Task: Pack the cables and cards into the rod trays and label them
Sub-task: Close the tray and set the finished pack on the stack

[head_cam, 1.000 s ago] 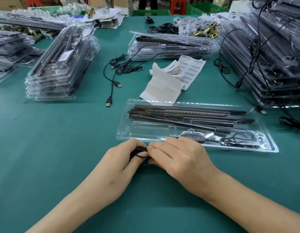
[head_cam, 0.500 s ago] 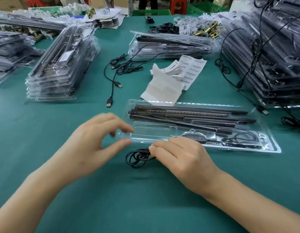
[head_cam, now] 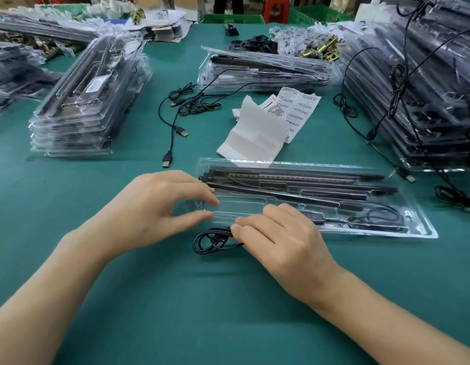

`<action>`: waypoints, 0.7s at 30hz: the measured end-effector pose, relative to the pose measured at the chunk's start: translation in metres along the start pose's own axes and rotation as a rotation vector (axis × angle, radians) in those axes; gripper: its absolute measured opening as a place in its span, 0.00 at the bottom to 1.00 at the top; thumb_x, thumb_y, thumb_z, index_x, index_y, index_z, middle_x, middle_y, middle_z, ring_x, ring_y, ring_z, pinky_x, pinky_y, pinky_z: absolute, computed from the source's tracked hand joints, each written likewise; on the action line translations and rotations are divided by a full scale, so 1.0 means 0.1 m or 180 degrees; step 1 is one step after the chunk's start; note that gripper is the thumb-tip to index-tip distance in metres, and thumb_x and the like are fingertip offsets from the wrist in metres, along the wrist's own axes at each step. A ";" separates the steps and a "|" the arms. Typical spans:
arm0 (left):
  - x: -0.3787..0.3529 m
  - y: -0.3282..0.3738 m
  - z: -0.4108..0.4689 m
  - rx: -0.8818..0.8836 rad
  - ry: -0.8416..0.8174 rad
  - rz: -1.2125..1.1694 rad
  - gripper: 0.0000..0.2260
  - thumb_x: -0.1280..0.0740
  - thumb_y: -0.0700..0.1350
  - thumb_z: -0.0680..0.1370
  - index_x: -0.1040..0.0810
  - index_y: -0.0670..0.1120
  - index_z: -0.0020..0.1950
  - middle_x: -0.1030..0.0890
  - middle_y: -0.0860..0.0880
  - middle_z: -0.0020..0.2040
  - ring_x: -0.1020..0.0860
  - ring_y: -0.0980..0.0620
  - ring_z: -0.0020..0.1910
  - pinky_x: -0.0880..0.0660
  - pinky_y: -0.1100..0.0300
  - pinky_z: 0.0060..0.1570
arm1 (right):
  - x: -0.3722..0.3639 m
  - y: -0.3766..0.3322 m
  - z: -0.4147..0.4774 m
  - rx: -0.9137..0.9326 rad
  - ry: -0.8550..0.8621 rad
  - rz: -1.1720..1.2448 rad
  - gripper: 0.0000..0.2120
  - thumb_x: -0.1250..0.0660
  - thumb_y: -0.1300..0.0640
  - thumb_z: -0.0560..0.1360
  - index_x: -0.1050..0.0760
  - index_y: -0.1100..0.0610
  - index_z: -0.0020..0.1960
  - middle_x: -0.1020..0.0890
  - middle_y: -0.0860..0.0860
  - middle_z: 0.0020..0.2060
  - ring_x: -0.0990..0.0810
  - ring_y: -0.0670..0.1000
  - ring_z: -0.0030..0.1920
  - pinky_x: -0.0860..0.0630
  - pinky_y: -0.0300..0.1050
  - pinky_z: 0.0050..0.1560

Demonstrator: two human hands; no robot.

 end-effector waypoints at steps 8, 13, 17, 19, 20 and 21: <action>-0.02 -0.03 -0.04 0.0034 0.0502 -0.0313 0.06 0.32 0.56 0.79 0.22 0.54 0.48 0.17 0.58 0.53 0.18 0.54 0.54 0.23 0.64 0.47 | 0.01 0.09 -0.01 -0.0206 0.0131 0.0215 0.08 0.28 0.73 0.74 0.19 0.64 0.39 0.19 0.56 0.36 0.26 0.56 0.32 0.26 0.49 0.31; -0.02 -0.04 -0.07 0.0092 0.0599 -0.0404 0.06 0.33 0.58 0.79 0.25 0.58 0.49 0.17 0.59 0.52 0.19 0.54 0.51 0.27 0.68 0.37 | -0.02 0.10 0.01 -0.0256 0.0062 0.0054 0.12 0.27 0.75 0.69 0.24 0.62 0.34 0.25 0.55 0.32 0.30 0.56 0.31 0.30 0.49 0.30; -0.01 -0.06 -0.09 0.0168 0.0701 -0.0427 0.07 0.34 0.60 0.80 0.26 0.58 0.49 0.17 0.61 0.54 0.18 0.56 0.51 0.22 0.58 0.40 | 0.02 0.09 0.05 -0.0227 0.0176 -0.0153 0.14 0.25 0.73 0.68 0.27 0.60 0.32 0.26 0.54 0.32 0.28 0.57 0.32 0.30 0.49 0.34; 0.00 -0.06 -0.09 0.0174 0.0736 -0.0408 0.07 0.34 0.59 0.80 0.26 0.58 0.49 0.17 0.62 0.55 0.18 0.59 0.52 0.22 0.57 0.43 | 0.05 0.10 0.07 -0.0239 0.0266 -0.0218 0.14 0.25 0.72 0.69 0.26 0.60 0.32 0.26 0.54 0.32 0.25 0.57 0.34 0.27 0.49 0.37; 0.01 -0.06 -0.09 0.0174 0.0738 -0.0403 0.07 0.34 0.60 0.80 0.26 0.58 0.49 0.17 0.63 0.55 0.19 0.60 0.53 0.22 0.59 0.44 | 0.05 0.10 0.08 -0.0269 0.0280 -0.0192 0.14 0.25 0.72 0.68 0.26 0.60 0.32 0.26 0.54 0.32 0.26 0.57 0.34 0.27 0.49 0.36; 0.00 -0.06 -0.08 0.0171 0.0729 -0.0394 0.08 0.35 0.60 0.80 0.27 0.58 0.49 0.17 0.62 0.55 0.19 0.60 0.53 0.23 0.62 0.43 | 0.04 0.11 0.08 -0.0303 0.0266 -0.0167 0.14 0.25 0.73 0.68 0.26 0.60 0.32 0.26 0.54 0.31 0.27 0.56 0.33 0.28 0.48 0.33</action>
Point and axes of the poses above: each hand's wrist, its own z-axis towards the middle knuckle, its own x-axis out of the back of the hand, y = z × x, the point moved 10 cm from there along z, towards the middle knuckle
